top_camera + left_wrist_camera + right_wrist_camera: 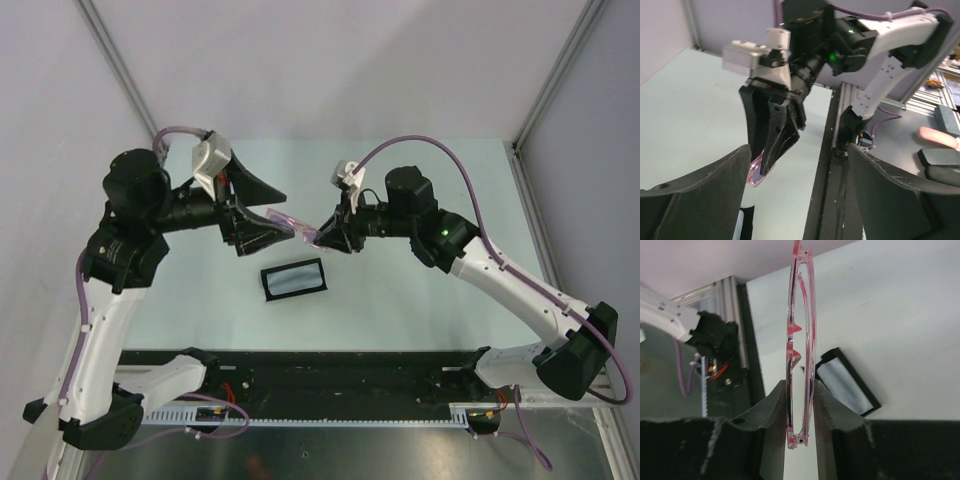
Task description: Organize the sunglasses
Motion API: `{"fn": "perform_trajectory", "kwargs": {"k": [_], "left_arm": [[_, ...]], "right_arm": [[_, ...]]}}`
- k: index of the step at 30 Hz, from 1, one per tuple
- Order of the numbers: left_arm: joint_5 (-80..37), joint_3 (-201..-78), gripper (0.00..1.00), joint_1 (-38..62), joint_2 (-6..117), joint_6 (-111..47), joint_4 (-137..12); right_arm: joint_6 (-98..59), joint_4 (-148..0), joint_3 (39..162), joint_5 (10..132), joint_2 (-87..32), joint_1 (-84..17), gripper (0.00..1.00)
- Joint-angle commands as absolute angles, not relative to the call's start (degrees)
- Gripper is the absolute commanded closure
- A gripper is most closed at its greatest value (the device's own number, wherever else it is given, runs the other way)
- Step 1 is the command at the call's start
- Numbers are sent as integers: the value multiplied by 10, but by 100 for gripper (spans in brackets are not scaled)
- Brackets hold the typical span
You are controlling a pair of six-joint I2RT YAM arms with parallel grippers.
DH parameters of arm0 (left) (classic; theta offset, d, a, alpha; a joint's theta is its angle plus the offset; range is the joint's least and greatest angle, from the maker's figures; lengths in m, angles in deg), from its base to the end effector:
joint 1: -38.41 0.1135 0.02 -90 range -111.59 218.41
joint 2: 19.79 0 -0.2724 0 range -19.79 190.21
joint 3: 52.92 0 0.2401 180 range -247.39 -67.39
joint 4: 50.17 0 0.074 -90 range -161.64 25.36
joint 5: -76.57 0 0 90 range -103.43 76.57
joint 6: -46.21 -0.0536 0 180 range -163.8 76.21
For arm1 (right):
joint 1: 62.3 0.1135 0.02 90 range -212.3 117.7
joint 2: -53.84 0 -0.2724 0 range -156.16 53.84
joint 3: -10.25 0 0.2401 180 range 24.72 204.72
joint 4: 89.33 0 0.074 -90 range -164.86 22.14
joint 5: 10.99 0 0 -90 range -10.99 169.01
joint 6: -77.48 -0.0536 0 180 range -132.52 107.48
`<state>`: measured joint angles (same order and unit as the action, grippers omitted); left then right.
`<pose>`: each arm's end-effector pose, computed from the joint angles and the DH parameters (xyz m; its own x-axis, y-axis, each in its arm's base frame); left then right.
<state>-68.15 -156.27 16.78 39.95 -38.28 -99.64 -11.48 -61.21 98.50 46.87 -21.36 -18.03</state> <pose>0.1335 -0.1000 0.5037 -0.1874 0.0146 -0.9822 0.9542 0.2401 -0.1785 0.1946 0.2295 0.4000 -0.1687 -0.1860 -0.9680 -0.9621 0.2444 0.1208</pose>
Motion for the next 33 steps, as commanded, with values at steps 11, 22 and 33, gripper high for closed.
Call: {"fn": "perform_trajectory", "kwargs": {"k": [11, 22, 33], "left_arm": [[-731, -1410, 29, 169, 373, -366, -991], [-771, -1371, 34, 153, 402, -357, -1007], [-663, -1316, 37, 70, 425, -407, -1095]], "right_arm": [[-45, -409, 1040, 362, -235, -181, 82], [-13, -321, 1048, 319, -280, -174, 82], [5, -274, 1077, 293, -318, -156, 81]]}}
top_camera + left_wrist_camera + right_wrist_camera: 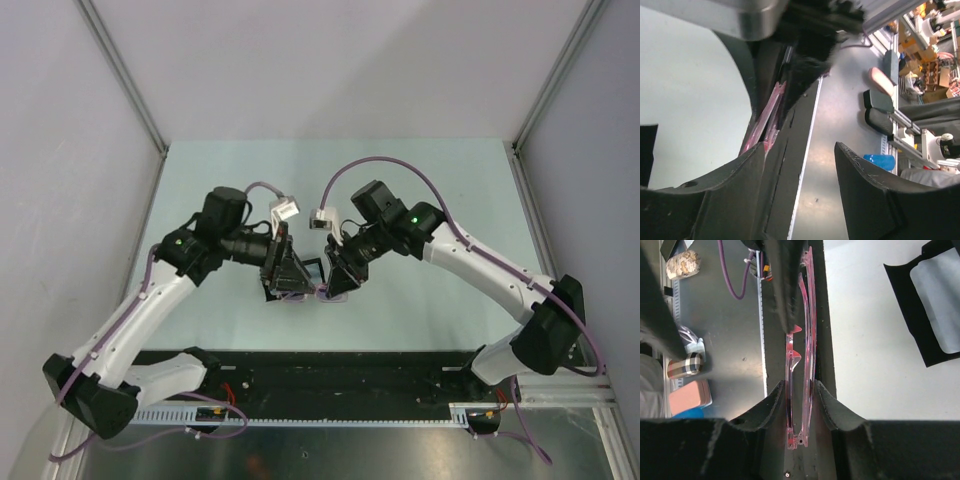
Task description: Organize the sunglasses
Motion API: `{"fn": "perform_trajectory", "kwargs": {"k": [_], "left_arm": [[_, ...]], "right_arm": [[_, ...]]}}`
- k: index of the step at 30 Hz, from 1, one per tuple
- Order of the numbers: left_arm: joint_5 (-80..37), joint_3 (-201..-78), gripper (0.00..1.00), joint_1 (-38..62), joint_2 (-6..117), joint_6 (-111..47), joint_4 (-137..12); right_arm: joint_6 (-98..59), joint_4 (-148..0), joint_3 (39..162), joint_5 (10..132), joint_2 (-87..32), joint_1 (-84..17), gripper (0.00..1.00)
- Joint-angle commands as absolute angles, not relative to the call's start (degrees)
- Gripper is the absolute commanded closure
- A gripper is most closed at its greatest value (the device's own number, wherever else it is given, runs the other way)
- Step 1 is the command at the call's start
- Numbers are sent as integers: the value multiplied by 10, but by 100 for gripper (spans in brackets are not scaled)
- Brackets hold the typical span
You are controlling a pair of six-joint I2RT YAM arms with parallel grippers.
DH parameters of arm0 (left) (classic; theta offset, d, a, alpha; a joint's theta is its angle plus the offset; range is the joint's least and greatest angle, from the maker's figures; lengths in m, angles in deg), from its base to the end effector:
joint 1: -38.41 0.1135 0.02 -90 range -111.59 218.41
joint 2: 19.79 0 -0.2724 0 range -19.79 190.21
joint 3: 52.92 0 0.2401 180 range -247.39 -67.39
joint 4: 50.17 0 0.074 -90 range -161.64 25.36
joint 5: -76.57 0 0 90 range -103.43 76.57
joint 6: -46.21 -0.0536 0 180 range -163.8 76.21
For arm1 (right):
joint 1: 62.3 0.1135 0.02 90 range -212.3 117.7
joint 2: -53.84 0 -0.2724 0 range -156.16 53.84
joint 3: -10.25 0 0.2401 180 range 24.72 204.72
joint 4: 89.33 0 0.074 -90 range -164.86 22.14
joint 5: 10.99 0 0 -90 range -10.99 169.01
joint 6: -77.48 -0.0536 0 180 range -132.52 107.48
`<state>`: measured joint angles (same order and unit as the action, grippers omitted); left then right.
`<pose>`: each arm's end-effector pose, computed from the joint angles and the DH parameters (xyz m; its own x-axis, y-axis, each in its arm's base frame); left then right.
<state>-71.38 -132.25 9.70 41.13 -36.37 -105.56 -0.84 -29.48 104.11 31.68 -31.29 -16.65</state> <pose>0.1512 -0.1346 0.3658 -0.6328 0.2684 -0.7263 0.7735 0.1763 -0.6087 0.1839 0.2445 0.3355 -0.3695 -0.5742 -0.7306 -0.9007 0.0281 0.4335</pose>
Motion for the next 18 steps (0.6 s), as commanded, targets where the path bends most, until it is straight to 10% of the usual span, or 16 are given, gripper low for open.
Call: {"fn": "perform_trajectory", "kwargs": {"k": [1, 18], "left_arm": [[-652, -1316, 37, 64, 427, -412, -1099], [-599, -1318, 65, 28, 427, -437, -1132]], "right_arm": [[4, -272, 1079, 294, -321, -155, 81], [5, -278, 1080, 293, -333, -155, 82]]}}
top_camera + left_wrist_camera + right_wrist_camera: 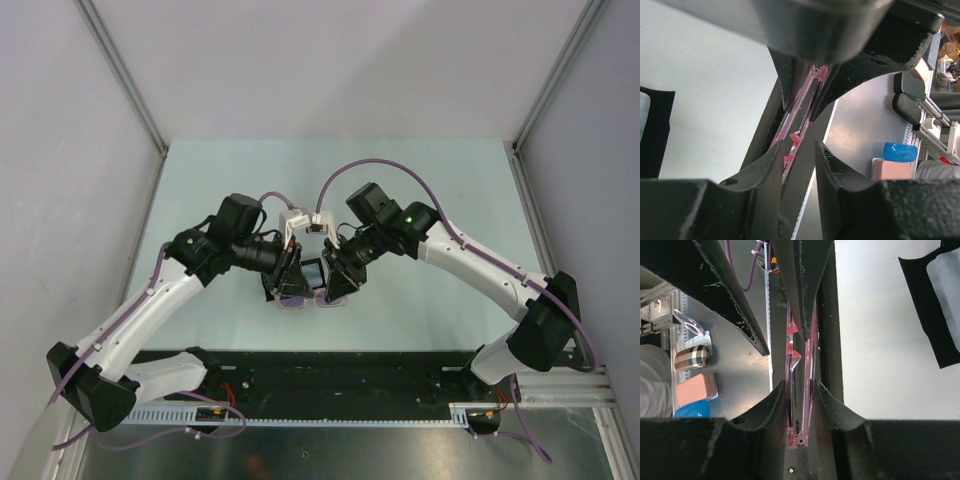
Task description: Organize the sunglasses
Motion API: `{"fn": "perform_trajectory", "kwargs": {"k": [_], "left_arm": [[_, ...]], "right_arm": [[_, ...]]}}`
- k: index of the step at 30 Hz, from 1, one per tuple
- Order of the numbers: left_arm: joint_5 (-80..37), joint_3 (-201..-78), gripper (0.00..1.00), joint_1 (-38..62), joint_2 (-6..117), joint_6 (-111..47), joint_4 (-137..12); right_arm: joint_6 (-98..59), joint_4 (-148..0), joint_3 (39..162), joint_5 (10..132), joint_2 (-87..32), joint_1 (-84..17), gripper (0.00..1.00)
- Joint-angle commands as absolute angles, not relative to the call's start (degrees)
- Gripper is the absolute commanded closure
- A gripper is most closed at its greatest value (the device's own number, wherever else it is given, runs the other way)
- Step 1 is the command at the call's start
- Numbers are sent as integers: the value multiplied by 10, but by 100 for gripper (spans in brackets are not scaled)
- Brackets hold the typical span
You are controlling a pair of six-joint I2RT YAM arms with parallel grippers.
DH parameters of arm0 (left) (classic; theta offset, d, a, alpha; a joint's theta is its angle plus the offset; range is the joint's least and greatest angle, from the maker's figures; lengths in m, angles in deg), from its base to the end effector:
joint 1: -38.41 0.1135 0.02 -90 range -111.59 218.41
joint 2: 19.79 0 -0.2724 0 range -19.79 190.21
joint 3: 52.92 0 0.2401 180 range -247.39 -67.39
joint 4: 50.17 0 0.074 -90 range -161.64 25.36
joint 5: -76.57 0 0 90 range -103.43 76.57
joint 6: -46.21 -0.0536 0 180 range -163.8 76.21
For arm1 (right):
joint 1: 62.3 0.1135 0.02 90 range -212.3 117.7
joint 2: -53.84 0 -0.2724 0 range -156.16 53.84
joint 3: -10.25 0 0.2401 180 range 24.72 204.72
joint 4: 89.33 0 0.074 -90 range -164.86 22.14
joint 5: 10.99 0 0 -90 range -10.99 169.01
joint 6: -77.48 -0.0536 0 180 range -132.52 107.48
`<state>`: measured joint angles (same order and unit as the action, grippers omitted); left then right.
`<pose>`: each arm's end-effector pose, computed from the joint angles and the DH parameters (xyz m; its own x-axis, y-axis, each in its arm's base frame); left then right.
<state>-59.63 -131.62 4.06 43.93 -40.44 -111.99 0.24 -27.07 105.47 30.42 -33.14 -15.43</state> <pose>0.1493 -0.1489 0.3388 -0.6478 0.3938 -0.6521 0.7616 0.3164 -0.5656 0.1809 0.2520 0.3314 -0.3664 -0.6048 -0.7070 -0.8868 -0.0030 0.4622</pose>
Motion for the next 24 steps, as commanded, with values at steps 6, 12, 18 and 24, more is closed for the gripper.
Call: {"fn": "perform_trajectory", "kwargs": {"k": [6, 12, 18, 24], "left_arm": [[-603, -1310, 62, 22, 420, -450, -1132], [-598, -1306, 52, 17, 409, -458, -1132], [-595, -1302, 49, 17, 407, -456, -1132], [-597, -1303, 63, 16, 410, -458, -1132]], "right_arm": [[1, -281, 1080, 287, -331, -157, 83], [-6, -290, 1080, 281, -327, -160, 84], [-15, -301, 1080, 281, -318, -163, 86], [-25, -315, 1079, 281, -312, -167, 87]]}}
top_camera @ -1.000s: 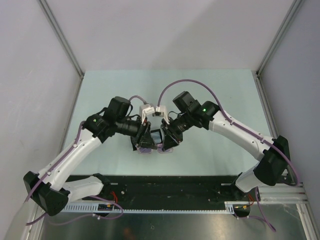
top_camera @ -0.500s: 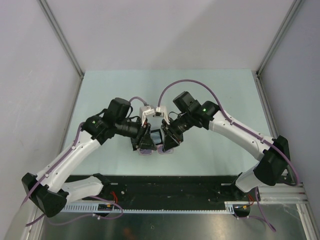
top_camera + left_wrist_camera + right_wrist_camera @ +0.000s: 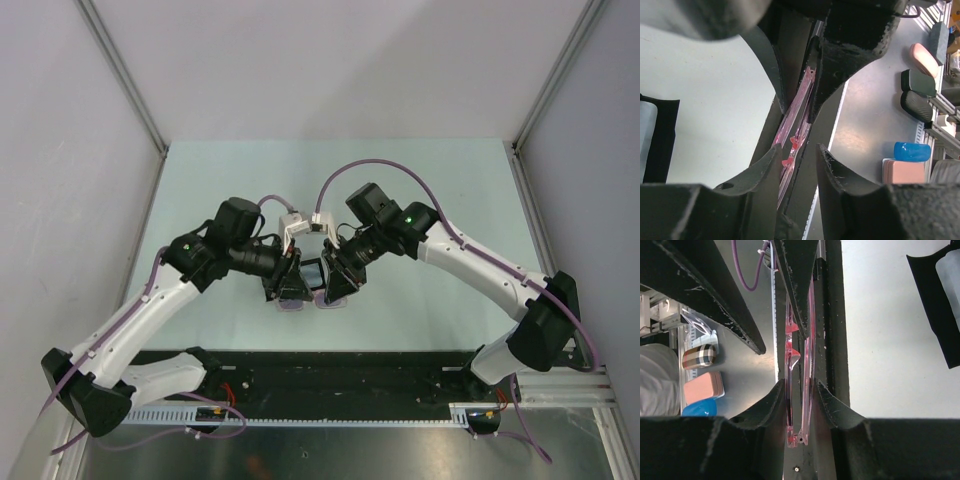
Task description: Organize the sunglasses
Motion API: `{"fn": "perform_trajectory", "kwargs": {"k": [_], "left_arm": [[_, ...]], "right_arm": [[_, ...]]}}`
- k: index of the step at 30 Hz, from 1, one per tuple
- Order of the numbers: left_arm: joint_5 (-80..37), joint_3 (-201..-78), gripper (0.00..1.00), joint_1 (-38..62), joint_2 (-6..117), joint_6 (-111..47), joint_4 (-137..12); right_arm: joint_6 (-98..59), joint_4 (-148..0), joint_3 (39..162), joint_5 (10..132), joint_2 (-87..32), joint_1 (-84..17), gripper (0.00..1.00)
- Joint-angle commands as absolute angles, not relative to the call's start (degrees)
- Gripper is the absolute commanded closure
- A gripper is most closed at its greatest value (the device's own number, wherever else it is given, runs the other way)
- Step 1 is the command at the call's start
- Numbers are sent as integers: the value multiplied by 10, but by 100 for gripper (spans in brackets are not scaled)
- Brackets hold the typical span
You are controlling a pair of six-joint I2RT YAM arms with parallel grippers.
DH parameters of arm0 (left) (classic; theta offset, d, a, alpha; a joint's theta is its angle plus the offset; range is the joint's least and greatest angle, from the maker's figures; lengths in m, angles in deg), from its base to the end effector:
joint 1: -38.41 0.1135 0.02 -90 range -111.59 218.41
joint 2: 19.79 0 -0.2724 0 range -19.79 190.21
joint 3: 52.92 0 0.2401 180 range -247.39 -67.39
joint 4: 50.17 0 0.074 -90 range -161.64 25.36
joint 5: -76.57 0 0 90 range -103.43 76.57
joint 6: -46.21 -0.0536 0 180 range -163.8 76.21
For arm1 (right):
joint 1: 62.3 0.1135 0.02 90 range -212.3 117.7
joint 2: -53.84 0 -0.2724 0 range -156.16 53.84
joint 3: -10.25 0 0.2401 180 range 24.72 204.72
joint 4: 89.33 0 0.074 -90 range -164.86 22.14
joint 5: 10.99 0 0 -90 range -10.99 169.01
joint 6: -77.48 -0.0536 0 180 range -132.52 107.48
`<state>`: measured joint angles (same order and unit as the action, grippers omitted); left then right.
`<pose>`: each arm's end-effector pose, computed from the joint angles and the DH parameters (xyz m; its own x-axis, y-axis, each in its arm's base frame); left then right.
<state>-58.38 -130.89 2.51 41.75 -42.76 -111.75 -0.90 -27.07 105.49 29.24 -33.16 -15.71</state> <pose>0.1393 -0.1476 0.3415 -0.5889 0.4106 -0.6961 0.8081 0.2886 -0.5135 0.1814 0.2513 0.3320 -0.3881 -0.5996 -0.6999 -0.8735 -0.0028 0.4868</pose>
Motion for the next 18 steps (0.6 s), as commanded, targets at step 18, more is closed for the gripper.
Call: {"fn": "perform_trajectory", "kwargs": {"k": [18], "left_arm": [[-583, -1306, 53, 10, 390, -458, -1132]], "right_arm": [[-32, -329, 1077, 258, -305, -177, 89]]}}
